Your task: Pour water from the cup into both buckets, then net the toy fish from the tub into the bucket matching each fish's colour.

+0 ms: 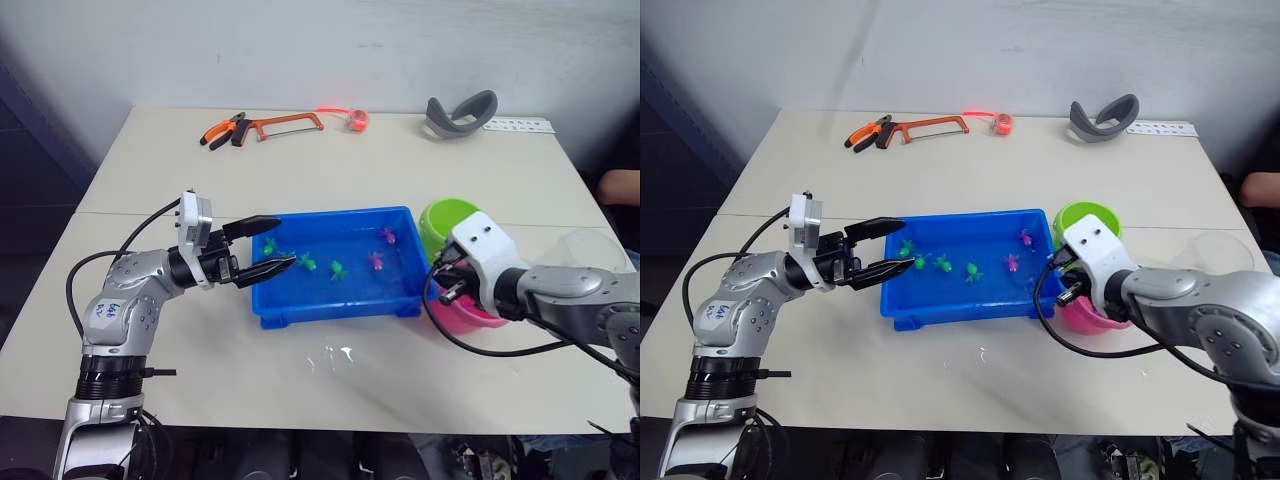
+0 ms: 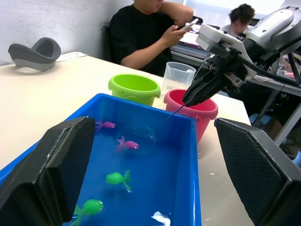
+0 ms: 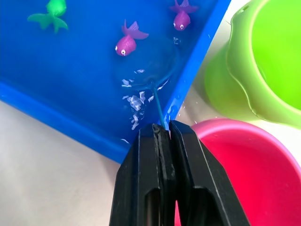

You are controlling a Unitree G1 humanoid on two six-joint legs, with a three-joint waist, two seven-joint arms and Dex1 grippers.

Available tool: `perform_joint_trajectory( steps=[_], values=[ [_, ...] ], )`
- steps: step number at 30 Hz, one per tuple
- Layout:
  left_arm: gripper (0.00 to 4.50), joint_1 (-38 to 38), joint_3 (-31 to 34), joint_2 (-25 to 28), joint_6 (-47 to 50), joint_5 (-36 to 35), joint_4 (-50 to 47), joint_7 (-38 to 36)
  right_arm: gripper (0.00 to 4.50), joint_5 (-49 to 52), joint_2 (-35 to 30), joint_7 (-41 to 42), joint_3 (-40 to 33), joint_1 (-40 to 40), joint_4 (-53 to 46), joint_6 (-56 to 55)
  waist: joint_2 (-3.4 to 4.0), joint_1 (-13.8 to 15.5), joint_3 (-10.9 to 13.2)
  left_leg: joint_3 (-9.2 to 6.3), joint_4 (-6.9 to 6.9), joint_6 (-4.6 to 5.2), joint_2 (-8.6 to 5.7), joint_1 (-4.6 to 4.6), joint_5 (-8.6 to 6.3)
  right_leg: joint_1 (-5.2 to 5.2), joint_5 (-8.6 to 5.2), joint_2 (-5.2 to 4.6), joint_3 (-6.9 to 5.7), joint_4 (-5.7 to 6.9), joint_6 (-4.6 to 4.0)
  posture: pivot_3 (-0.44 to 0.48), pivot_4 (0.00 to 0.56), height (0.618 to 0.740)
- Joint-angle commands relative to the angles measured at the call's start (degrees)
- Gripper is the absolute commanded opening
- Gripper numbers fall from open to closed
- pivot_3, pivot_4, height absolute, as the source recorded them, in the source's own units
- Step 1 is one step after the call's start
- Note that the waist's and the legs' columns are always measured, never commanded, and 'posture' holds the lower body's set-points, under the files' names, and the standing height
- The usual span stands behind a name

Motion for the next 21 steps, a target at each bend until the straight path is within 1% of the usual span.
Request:
perform_joint_trajectory(
  steps=[1,8,13,17,21],
  values=[
    [4.42,-0.3,0.6,0.4,-0.5,-1.1,-1.2,-0.3,0.0,-3.7,1.6,-0.9,-2.1,-0.9,-0.3,1.7,0.0,0.0,0.0,0.01,0.0,0.0,0.0,0.0,0.0,0.0,0.0,0.0,0.0,0.0,0.0,0.0,0.15,0.74],
    [4.42,0.4,1.1,1.1,-0.3,-1.5,-1.8,-0.8,0.0,-9.4,6.5,-1.1,-3.7,-1.6,-0.3,3.3,0.0,0.0,0.0,0.0,0.0,0.0,0.0,-0.03,0.0,-0.04,0.0,0.02,0.0,0.0,0.0,0.0,0.15,0.74],
    [4.42,0.3,1.0,2.4,-0.2,-1.8,-2.1,-2.7,0.0,-12.8,10.7,-1.3,-5.8,-1.5,-1.1,4.7,0.0,0.0,0.0,0.01,0.0,0.0,-0.01,-0.08,0.0,-0.08,0.0,0.03,0.0,0.02,0.0,0.0,0.15,0.74],
    [4.42,0.1,1.3,4.0,-0.4,-2.0,-1.9,-4.3,0.0,-15.0,13.7,-0.8,-7.6,-1.1,-2.2,6.4,0.01,0.0,0.0,0.02,0.0,-0.01,-0.01,-0.25,0.01,-0.29,0.0,0.07,0.01,0.06,0.0,0.0,0.15,0.74],
    [4.42,0.1,1.4,5.0,-0.5,-2.2,-1.4,-5.6,0.0,-16.6,15.4,0.1,-7.6,-1.1,-2.6,7.6,0.0,0.0,0.0,0.08,0.0,0.01,-0.05,-0.44,0.06,-0.54,0.0,0.22,0.06,0.19,0.0,0.0,0.15,0.74]
  ],
)
